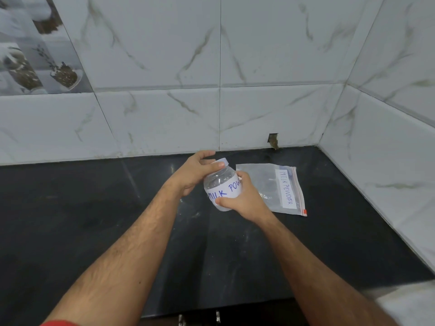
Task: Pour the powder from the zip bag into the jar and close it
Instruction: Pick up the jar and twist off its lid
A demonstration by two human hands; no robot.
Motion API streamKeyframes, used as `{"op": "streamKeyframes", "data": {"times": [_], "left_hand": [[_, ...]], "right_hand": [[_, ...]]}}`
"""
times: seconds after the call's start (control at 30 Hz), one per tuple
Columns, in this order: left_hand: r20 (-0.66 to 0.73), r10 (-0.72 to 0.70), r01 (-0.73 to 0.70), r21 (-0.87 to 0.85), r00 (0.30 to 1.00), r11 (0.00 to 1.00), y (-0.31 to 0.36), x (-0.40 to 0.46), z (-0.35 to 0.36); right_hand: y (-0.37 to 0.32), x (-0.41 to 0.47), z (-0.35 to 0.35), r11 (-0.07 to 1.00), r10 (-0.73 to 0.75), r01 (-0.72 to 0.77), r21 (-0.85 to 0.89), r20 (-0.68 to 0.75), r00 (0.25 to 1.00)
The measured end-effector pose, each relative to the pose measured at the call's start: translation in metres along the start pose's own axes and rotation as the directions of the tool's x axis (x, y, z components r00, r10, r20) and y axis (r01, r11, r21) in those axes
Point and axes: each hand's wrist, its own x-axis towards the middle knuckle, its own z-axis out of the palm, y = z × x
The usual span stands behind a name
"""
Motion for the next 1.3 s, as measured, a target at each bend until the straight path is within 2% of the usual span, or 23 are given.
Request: {"op": "streamKeyframes", "data": {"times": [0.1,0.23,0.4,0.5,0.73,0.87,0.97,1.03,1.1,1.2,1.3], "left_hand": [[0.021,0.010,-0.011,0.037,1.000,0.999,-0.001,0.002,0.007],[0.008,-0.014,0.014,0.006,1.000,1.000,-0.001,0.002,0.001],[-0.078,0.030,-0.009,0.253,0.997,0.967,-0.003,0.003,-0.005],[-0.108,0.040,-0.009,0.276,0.993,0.961,-0.001,0.006,-0.003],[0.001,0.069,-0.065,0.363,0.998,0.930,0.001,0.006,0.014],[0.075,0.021,-0.052,0.438,0.997,0.898,0.001,0.003,0.006],[0.048,-0.014,-0.008,0.436,0.999,0.900,0.001,0.002,-0.004],[0.002,-0.041,0.037,0.398,0.999,0.917,-0.002,0.001,-0.012],[-0.046,-0.099,0.108,0.277,0.994,0.955,-0.008,0.000,-0.022],[-0.116,-0.231,0.222,-0.087,0.966,0.971,-0.022,-0.004,-0.045],[-0.086,-0.353,0.294,-0.391,0.932,0.872,-0.047,-0.011,-0.073]], "right_hand": [[0.001,-0.002,0.002,1.000,-0.007,0.007,-0.005,-0.013,1.000],[0.005,0.004,-0.008,0.999,0.037,-0.039,-0.015,-0.090,0.995],[0.007,0.008,-0.014,0.997,0.050,-0.054,-0.057,-0.073,0.996],[0.005,0.005,-0.010,0.998,0.036,-0.039,-0.042,-0.067,0.997],[0.003,-0.003,0.006,0.998,-0.007,0.005,-0.059,-0.031,0.999],[0.006,0.001,0.006,0.996,-0.011,0.010,-0.086,-0.005,1.000],[0.006,0.003,0.010,0.992,-0.037,0.042,-0.123,0.039,0.999],[0.006,0.005,0.015,0.990,-0.049,0.056,-0.133,0.053,0.997],[0.007,0.005,0.021,0.993,-0.046,0.051,-0.111,0.050,0.998],[0.008,0.005,0.029,0.998,-0.014,0.017,-0.063,0.040,0.999],[0.009,0.006,0.038,1.000,0.020,-0.020,0.002,0.031,0.999]]}}
